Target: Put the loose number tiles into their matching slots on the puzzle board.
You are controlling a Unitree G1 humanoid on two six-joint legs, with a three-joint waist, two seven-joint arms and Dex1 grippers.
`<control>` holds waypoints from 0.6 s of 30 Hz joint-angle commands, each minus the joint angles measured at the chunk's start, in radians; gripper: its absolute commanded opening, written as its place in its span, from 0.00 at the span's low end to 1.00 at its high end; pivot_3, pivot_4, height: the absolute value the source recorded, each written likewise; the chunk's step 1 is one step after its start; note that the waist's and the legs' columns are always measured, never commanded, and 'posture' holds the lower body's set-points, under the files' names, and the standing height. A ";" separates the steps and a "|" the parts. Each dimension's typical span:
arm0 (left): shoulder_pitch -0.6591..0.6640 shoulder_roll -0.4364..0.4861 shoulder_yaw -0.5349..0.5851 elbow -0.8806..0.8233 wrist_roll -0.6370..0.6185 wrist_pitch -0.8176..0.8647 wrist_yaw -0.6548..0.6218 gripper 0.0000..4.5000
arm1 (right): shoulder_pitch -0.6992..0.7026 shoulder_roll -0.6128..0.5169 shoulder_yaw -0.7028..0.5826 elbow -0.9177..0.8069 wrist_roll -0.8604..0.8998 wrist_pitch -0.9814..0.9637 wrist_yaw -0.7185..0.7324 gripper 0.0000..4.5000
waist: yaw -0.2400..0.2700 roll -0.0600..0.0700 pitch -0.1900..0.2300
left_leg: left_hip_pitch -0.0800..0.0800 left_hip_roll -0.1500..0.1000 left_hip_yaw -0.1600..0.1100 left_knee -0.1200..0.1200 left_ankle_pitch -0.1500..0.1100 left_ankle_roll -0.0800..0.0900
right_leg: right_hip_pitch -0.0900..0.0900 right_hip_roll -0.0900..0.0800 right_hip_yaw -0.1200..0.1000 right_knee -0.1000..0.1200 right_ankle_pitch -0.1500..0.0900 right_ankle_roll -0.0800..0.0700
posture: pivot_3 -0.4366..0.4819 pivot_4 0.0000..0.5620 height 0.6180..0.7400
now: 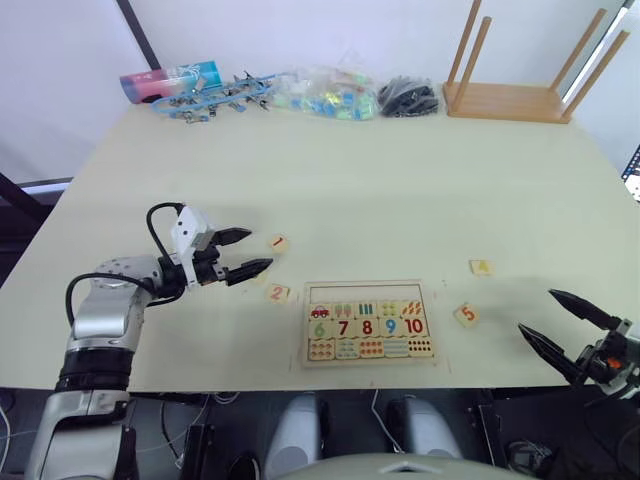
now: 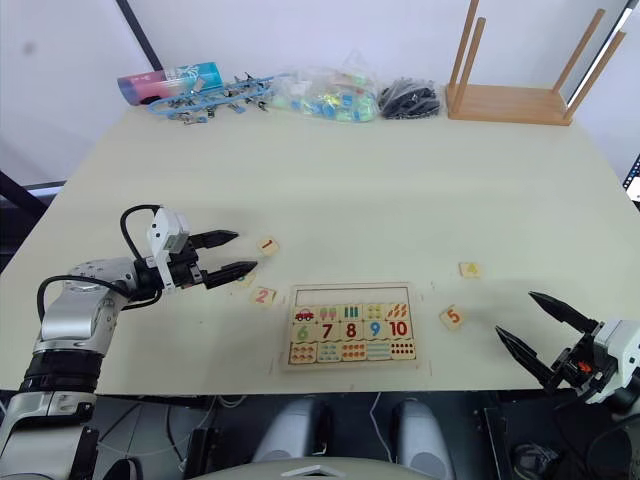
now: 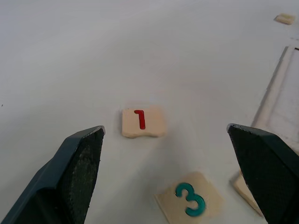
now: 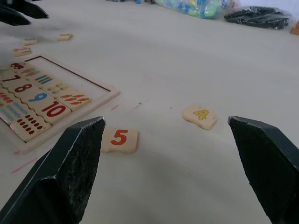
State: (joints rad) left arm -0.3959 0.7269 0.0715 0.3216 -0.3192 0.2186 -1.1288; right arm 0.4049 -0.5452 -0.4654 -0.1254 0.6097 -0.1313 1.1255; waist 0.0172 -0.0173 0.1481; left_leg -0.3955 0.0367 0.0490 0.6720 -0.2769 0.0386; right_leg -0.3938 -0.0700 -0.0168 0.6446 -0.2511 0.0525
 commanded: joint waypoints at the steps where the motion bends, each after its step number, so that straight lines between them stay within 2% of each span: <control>1: -0.104 -0.011 -0.066 0.094 0.095 -0.065 0.011 1.00 | -0.012 -0.014 -0.002 -0.050 0.022 -0.005 0.013 0.98 | -0.001 0.000 0.000 | 0.000 0.000 0.000 0.001 0.000 0.000 | 0.000 0.001 0.000 0.000 0.000 0.000 | 0.48 0.27 0.98; 9: -0.237 -0.084 -0.145 0.271 0.191 -0.102 0.026 1.00 | 0.007 -0.012 -0.003 -0.060 0.021 -0.028 0.032 0.98 | -0.003 -0.001 0.000 | -0.001 0.000 0.001 0.001 0.000 0.000 | 0.000 0.001 0.002 0.000 0.000 0.001 | 0.48 0.27 0.98; 18: -0.250 -0.081 -0.155 0.320 0.223 -0.099 0.022 1.00 | 0.025 -0.003 -0.014 -0.053 0.044 -0.066 0.071 0.98 | -0.004 0.000 0.000 | 0.001 0.000 0.001 0.003 0.000 0.000 | 0.000 0.001 0.003 0.003 0.000 0.001 | 0.48 0.27 0.98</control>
State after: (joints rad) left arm -0.6515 0.6358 -0.0828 0.6380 -0.1110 0.1118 -1.1048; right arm 0.4256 -0.5493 -0.4483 -0.1544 0.6271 -0.1684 1.1804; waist 0.0135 -0.0176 0.1480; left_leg -0.3949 0.0370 0.0500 0.6751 -0.2766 0.0381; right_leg -0.3937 -0.0689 -0.0138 0.6478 -0.2507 0.0533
